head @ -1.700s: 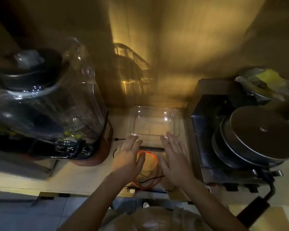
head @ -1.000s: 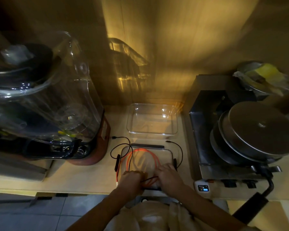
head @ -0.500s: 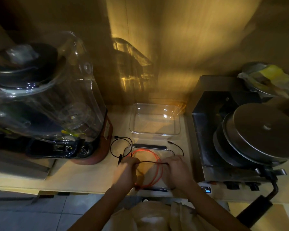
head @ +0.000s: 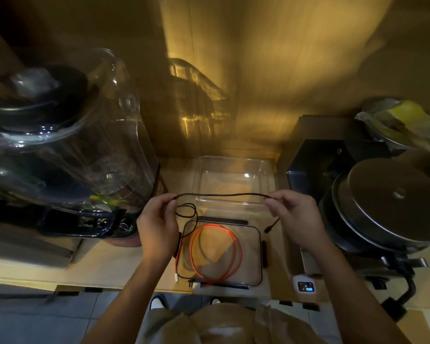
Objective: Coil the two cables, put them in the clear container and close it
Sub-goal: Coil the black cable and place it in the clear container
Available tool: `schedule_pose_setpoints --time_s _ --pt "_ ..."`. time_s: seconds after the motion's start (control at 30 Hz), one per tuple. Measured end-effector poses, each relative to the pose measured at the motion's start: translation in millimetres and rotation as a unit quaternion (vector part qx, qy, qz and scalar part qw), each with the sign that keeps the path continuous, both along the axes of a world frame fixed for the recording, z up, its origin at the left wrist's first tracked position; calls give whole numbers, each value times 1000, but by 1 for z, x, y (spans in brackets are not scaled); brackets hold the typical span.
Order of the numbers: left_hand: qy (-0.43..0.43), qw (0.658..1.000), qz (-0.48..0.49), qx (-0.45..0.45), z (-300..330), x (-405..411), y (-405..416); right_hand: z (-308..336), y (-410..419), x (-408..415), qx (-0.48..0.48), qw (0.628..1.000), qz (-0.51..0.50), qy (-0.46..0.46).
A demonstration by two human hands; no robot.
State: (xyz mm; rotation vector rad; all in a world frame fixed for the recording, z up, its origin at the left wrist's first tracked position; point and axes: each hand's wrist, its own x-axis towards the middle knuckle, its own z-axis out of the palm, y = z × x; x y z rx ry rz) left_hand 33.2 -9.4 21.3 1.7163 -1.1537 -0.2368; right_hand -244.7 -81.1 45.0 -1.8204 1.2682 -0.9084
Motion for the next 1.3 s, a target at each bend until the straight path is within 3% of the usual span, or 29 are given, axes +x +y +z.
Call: schedule_pose_setpoints --time_s 0.13,0.23,0.3,0.4,0.5,0.57,0.8,1.07,1.3 --pt "14 1000 -9 -18 14 1 -1 2 9 -7 95 991 -16 -97" --pt "-26 998 -29 -45 23 -2 0 1 17 -11 235 937 -14 -258" --pt "-61 996 -44 -53 27 -4 0 6 21 -13 331 850 15 -410" --pt "-74 995 -46 -49 28 -8 -3 16 23 -17 421 683 91 -590" --pt "-74 996 -44 -34 29 -9 -5 27 23 -19 432 595 160 -658" --pt "-78 995 -51 -29 27 -7 -6 34 25 -19 435 558 185 -682" --pt "-60 995 -85 -6 14 -6 -3 62 31 -12 370 502 212 -752" --pt "-109 975 -193 30 4 -10 10 73 22 -3 283 567 98 -767" --pt "-172 957 -229 48 4 -10 18 63 19 4 287 592 93 -747"
